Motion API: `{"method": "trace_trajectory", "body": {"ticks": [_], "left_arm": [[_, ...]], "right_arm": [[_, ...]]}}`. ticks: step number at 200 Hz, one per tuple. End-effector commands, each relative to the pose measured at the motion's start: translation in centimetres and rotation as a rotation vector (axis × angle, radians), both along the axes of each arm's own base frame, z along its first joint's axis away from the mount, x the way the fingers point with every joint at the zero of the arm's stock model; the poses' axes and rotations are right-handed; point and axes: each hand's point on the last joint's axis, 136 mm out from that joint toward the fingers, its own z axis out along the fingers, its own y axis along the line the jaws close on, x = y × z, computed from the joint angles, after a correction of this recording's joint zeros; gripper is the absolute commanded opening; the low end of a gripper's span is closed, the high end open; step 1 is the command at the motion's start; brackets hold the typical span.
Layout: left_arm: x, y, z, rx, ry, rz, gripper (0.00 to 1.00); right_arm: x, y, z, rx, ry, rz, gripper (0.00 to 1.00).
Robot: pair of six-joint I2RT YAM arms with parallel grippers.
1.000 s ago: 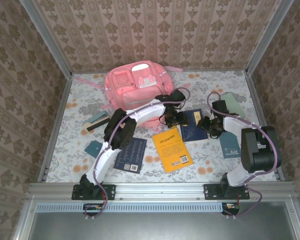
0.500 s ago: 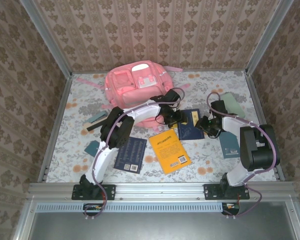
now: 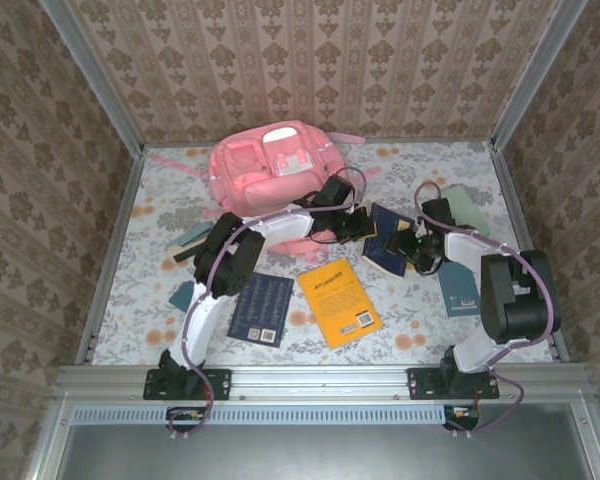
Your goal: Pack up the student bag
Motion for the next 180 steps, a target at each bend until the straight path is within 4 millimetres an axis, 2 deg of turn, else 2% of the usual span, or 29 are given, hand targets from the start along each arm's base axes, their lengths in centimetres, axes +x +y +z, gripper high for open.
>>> {"method": "trace_trajectory", "body": {"ticks": [1, 24, 42, 57, 74, 106, 142, 171, 180], "left_arm": [[0.5, -0.4, 6.5, -0.139, -0.09, -0.03, 0.0], [0.9, 0.5, 10.5, -0.242, -0.112, -0.036, 0.0], [1.2, 1.3, 13.4, -0.34, -0.118, -0.043, 0.0], [1.2, 1.9, 14.8, -0.383, -0.11, -0.052, 0.0], [1.3, 2.5, 16.1, -0.428, -0.111, -0.052, 0.0], [1.2, 3.5, 17.7, -0.489, -0.11, -0.054, 0.0], [0.2, 3.8, 18.0, -0.511, -0.1, -0.101, 0.0], [0.3, 4.5, 17.9, -0.512, -0.109, -0.103, 0.0], [0.4, 4.7, 18.0, -0.518, -0.11, -0.107, 0.0]], "right_arm": [[1.5, 1.4, 5.1, 0.102, -0.152, 0.047, 0.71], [2.4, 1.7, 8.5, 0.218, -0.281, 0.049, 0.78], [3.1, 2.1, 10.4, 0.341, -0.357, 0.046, 0.83], [3.6, 2.6, 12.1, 0.423, -0.414, 0.061, 0.84], [4.1, 3.3, 13.6, 0.487, -0.463, 0.087, 0.89], [5.1, 2.9, 14.8, 0.535, -0.499, 0.075, 0.91], [6.0, 3.5, 17.3, 0.674, -0.556, 0.114, 0.91], [6.3, 4.0, 18.7, 0.773, -0.573, 0.141, 0.84], [6.2, 4.1, 19.1, 0.784, -0.585, 0.151, 0.74]]}}
